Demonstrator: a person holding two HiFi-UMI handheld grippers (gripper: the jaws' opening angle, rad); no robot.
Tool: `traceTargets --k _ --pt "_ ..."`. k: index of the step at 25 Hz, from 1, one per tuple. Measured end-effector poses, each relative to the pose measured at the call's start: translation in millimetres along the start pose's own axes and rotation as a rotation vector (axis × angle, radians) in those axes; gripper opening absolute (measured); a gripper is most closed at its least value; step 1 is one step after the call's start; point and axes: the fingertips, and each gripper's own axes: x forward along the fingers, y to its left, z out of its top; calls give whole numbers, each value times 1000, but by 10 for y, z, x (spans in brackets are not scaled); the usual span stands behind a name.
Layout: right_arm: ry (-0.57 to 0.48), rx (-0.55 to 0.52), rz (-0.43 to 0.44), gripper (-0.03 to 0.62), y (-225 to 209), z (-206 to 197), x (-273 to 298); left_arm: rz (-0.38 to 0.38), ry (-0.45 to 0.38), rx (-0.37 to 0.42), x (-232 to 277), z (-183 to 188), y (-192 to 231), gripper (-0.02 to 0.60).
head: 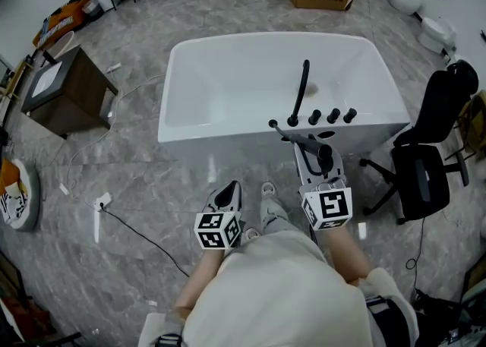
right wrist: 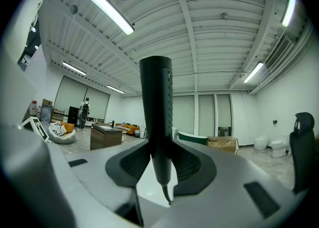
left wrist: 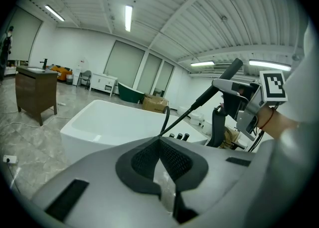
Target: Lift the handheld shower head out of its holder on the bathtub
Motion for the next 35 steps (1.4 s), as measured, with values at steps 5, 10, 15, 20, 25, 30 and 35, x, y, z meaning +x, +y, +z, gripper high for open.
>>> traceTargets --k 5,10,15,20,25,30,35 --pt "2 4 2 143 -2 -2 4 -2 1 1 5 11 -4 20" --pt "1 5 5 143 -38 -6 -4 -4 4 1 29 7 -39 20" --pt "-1 3 4 143 -16 4 4 -5 1 -1 12 12 -28 20" --pt "1 15 -1 143 15 16 29 -3 1 -8 -14 20 21 20" --pt "6 22 6 143 16 -8 26 -6 3 -9 -2 3 6 20" --pt "10 18 7 143 7 -22 24 -7 5 -12 14 -9 -12 20" --pt "10 16 6 143 -25 -24 25 -7 8 -18 35 -19 -32 20"
